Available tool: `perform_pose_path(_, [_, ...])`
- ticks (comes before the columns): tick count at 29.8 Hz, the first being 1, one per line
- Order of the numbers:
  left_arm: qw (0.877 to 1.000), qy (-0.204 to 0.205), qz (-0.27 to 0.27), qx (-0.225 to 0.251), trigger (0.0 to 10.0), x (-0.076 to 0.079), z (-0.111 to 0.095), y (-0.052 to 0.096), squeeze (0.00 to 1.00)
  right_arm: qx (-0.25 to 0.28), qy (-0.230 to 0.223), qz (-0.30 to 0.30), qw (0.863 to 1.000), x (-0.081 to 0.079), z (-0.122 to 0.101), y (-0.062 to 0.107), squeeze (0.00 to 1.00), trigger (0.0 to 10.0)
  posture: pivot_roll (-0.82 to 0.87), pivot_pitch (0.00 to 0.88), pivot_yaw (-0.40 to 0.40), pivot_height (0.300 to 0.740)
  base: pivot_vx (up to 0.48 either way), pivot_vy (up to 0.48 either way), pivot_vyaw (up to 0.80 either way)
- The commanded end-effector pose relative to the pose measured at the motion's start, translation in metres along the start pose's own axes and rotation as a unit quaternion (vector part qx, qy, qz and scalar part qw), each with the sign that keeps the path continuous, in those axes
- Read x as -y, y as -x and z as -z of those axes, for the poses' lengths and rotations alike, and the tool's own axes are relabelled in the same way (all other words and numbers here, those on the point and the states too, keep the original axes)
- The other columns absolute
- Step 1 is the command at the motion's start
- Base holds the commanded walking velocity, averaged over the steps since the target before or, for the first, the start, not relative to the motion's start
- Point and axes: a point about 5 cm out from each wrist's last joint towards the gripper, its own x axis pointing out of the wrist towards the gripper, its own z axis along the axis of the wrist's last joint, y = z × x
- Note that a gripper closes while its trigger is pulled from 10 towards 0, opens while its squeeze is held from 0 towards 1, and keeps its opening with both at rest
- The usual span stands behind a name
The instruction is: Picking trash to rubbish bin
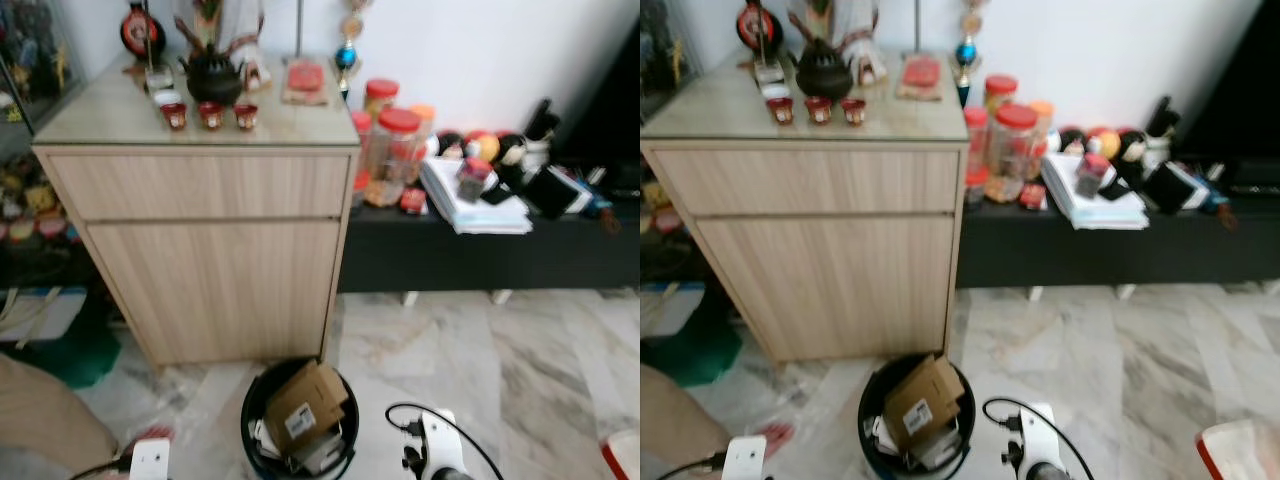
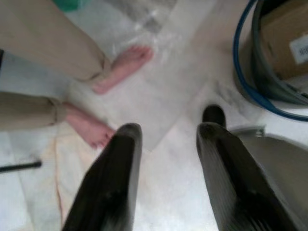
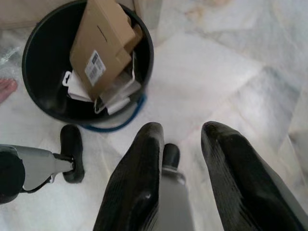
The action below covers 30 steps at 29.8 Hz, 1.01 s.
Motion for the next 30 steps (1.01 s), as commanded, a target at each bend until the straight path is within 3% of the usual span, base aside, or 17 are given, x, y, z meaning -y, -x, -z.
perform_pose_path(1, [1.0, -0.005, 0.0, -0.025, 10.0, 0.0007, 0.0142, 0.0035, 0.0, 0.012, 0.002, 0.004, 1.0, 0.0023, -0.0096, -0.0012, 0.0, 10.0, 0.01, 0.0, -0.058, 0.74, -0.274, 0.0, 0.0])
perform_pose_path(22, [1.0, -0.01, 0.004, -0.019, 10.0, 0.0028, 0.0094, 0.0022, 0.0, 0.016, 0.003, -0.004, 1.0, -0.0017, -0.0123, -0.0021, 0.0, 10.0, 0.01, 0.0, -0.059, 0.74, -0.273, 0.0, 0.0])
perform_pose_path(30, [1.0, 0.0, -0.001, -0.018, 10.0, 0.0026, 0.0099, 0.0025, 0.0, 0.017, 0.0, -0.007, 1.0, -0.0019, -0.0119, -0.0019, 0.0, 10.0, 0.01, 0.0, -0.063, 0.74, 0.0, 0.0, 0.0])
